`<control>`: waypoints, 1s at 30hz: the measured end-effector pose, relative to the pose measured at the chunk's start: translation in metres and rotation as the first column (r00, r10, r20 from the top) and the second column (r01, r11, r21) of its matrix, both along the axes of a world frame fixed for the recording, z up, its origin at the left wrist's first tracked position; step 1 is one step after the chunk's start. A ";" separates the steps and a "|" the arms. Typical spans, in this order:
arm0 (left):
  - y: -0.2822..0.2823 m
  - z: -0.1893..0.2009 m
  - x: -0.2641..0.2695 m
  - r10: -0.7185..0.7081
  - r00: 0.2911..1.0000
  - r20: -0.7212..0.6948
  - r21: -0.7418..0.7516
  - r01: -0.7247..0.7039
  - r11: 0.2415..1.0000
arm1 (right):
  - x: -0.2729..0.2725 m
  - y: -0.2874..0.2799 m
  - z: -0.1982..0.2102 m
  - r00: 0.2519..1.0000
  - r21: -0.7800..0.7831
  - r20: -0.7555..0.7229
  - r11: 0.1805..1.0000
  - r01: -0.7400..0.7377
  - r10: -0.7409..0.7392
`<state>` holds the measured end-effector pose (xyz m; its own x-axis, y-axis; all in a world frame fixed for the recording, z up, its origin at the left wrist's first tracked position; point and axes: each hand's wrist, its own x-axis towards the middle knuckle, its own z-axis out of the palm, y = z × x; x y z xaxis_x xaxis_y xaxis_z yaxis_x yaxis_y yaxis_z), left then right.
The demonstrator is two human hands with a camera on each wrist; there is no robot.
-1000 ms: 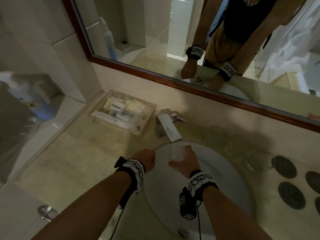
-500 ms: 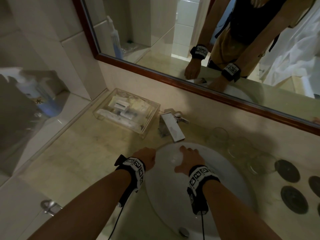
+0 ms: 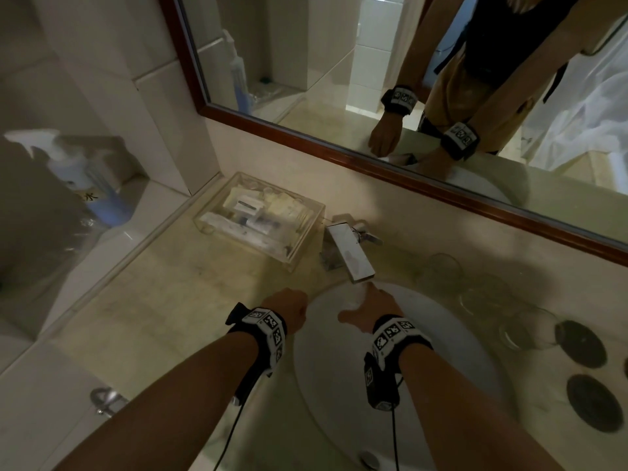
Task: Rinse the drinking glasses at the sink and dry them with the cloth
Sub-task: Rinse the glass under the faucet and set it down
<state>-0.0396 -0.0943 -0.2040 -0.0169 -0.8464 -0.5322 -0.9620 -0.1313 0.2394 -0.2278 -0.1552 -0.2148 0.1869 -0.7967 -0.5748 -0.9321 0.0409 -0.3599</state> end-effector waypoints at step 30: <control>-0.007 -0.005 -0.008 -0.017 1.000 0.014 -0.001 0.017 1.000 | -0.011 -0.001 -0.023 0.892 0.220 0.240 0.916 0.335 -0.384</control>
